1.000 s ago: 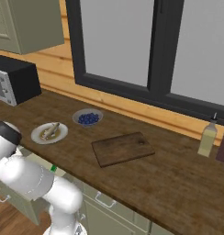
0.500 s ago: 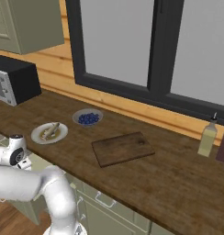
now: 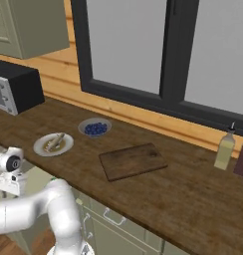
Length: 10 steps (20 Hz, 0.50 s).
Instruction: Pick up the knife from the drawer and place it on the cutting board. Then place the meat from the plate to the cutting board.
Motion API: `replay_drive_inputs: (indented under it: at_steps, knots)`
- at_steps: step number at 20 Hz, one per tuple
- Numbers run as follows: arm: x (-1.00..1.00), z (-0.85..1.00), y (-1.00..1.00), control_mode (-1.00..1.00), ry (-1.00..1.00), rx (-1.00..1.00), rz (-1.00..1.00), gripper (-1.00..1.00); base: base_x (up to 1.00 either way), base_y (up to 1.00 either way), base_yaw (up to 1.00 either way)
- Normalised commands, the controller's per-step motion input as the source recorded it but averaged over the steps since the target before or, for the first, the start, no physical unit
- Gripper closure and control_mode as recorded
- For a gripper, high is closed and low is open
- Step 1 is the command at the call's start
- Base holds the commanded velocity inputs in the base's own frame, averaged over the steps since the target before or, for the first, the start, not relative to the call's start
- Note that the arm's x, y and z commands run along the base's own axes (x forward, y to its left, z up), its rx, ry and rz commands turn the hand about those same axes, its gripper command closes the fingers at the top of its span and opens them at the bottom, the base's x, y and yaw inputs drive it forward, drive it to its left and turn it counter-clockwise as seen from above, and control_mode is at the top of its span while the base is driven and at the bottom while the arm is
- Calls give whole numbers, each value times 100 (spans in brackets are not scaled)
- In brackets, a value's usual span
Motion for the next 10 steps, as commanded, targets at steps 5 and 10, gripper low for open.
replay_drive_inputs:
  at_steps: [5,10]
  knots:
    - [-100,-43,100,-100,43,-20,21,-100,0,0,0]
    - [-100,-6,92,-100,33,-16,15,-100,0,0,0]
